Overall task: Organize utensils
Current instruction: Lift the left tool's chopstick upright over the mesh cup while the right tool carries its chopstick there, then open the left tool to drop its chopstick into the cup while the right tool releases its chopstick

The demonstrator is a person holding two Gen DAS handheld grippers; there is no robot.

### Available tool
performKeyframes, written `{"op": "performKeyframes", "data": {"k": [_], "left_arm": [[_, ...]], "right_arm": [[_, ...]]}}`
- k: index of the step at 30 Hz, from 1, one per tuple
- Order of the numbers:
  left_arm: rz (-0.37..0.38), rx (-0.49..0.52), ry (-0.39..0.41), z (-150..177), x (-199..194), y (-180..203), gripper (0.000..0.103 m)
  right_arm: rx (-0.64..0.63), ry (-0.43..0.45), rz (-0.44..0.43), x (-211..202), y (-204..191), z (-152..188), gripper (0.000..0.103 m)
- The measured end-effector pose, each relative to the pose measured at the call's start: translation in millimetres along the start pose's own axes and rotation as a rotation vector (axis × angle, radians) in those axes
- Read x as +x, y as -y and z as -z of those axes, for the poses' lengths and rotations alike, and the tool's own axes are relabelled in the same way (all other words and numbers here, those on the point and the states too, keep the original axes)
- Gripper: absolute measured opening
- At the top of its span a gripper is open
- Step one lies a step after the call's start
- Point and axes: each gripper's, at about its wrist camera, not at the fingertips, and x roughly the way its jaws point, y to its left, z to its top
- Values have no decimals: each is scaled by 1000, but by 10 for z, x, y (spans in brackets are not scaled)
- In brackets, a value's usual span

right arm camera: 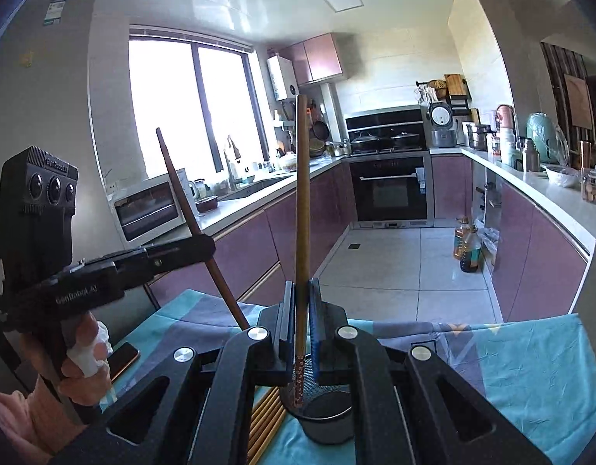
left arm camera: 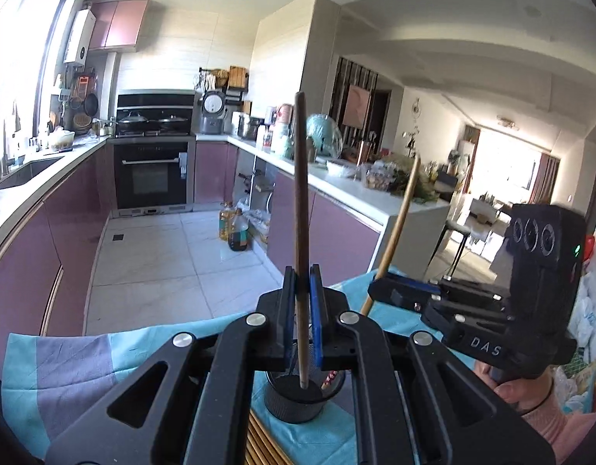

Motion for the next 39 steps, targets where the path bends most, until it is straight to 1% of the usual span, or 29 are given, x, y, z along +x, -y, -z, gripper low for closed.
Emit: {"op": "performKeyframes", "data": {"k": [4,7,11,14,17,21,25,28,30,31,33,34,37,39], "left_arm": [[-26,3,-82,197,356,93,8],[-26,-7,-148,363,580,123,8],[-6,-30,-222,556,751,38,8],[-10,-37,-240,679,892,-101,8],[-8,-51,-249,696,939,-154,8],[-13,-60,-257,696,1027,-297,8],[-13,-65,-264,697,1099,-317,8],[-20,-78,-261,679,1103,-367,9],[-29,-90,-251,684,1072,-397,13],[-36,-92,-243,670,1068,-421,18],[-58,-97,-215,682,957,-457,23],[-69,-105,-203,692,895,-492,26],[-110,-104,-162,749,686,-613,31],[-143,-93,-139,788,529,-659,34]], "right_arm": [[15,-64,20,247,111,109,6],[13,-127,22,395,132,189,6],[1,-212,32,577,126,293,6],[-2,-263,41,712,130,349,6],[4,-294,46,817,146,413,6],[23,-297,52,874,193,449,6],[33,-298,59,916,181,470,6],[52,-287,62,935,213,462,8],[66,-270,60,920,233,456,9],[72,-263,57,908,243,456,10],[79,-249,61,864,254,455,20],[80,-239,62,826,249,452,21],[72,-203,49,676,197,451,27],[53,-177,13,534,115,463,31]]}}
